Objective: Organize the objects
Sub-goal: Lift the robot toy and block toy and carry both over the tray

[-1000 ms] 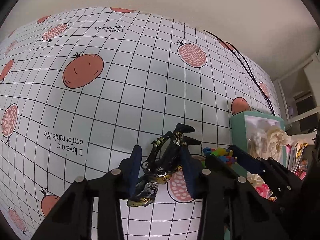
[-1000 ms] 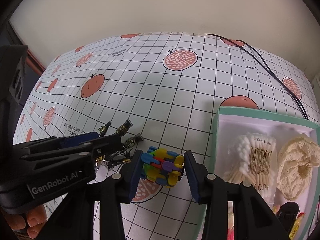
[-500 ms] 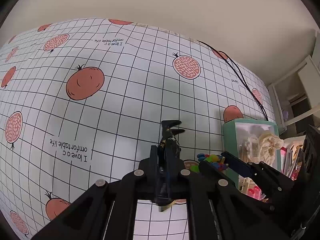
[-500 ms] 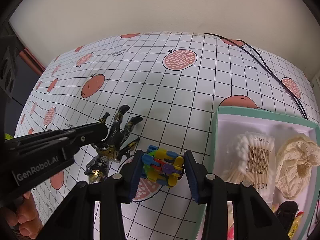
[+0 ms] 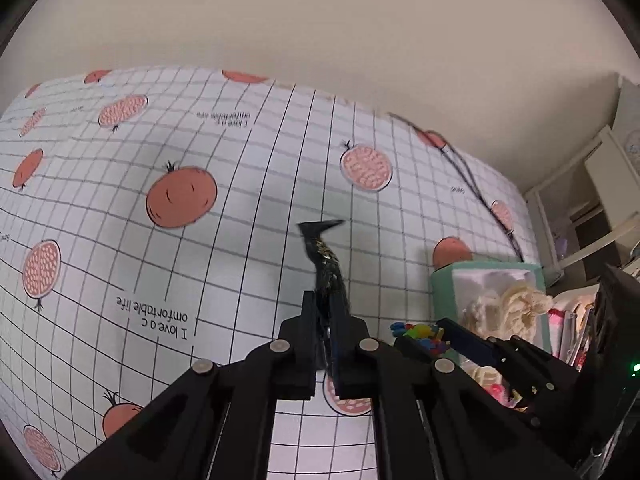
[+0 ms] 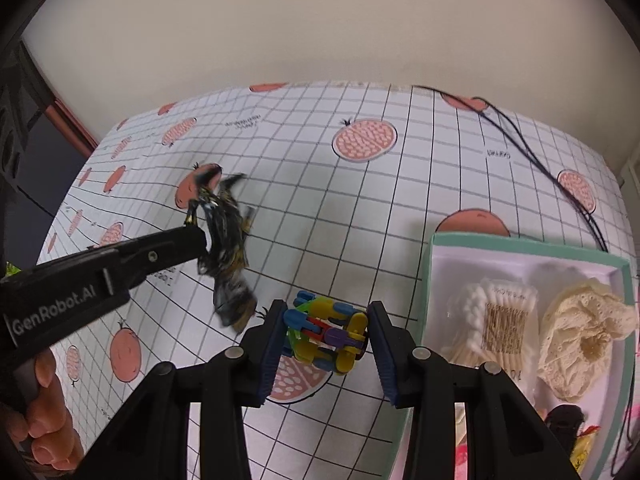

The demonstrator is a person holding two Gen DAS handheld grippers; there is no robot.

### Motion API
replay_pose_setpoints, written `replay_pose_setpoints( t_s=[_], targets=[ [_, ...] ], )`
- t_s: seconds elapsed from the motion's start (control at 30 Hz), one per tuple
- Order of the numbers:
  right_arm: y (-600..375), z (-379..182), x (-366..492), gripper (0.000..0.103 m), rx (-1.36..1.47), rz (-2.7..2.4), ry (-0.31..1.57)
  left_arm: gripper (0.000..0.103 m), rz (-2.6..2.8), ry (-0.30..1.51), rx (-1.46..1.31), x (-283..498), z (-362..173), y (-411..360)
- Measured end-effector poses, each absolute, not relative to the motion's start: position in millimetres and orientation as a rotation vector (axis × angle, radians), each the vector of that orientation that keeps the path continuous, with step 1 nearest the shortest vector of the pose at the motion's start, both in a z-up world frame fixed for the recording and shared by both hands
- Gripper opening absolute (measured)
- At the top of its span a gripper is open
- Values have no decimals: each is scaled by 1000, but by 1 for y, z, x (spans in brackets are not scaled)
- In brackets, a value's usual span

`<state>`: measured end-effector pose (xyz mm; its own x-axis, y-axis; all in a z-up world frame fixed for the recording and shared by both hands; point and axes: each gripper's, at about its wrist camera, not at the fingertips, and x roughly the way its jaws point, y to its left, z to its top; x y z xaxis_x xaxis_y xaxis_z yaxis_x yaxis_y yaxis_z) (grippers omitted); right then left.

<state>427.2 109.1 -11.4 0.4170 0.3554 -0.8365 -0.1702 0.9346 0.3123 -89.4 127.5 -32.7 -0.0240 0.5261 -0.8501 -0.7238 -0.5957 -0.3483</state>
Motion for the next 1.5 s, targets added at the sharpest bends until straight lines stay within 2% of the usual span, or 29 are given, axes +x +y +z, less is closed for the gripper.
replay_pose_setpoints(
  t_s=[0.53, 0.97, 1.17, 1.5],
  targets=[
    [89, 26, 404, 44, 177, 312, 1044, 4, 1797, 199, -1257, -77, 8, 118],
    [39, 56, 362, 44, 187, 248, 1031, 4, 1786, 220, -1215, -38, 47, 109],
    [8, 58, 339, 44, 209, 188, 1044, 4, 1784, 287, -1166, -3, 64, 103],
    [-26, 42, 305, 44, 223, 110, 1081, 4, 1708, 382, -1145, 59, 54, 96]
  ],
)
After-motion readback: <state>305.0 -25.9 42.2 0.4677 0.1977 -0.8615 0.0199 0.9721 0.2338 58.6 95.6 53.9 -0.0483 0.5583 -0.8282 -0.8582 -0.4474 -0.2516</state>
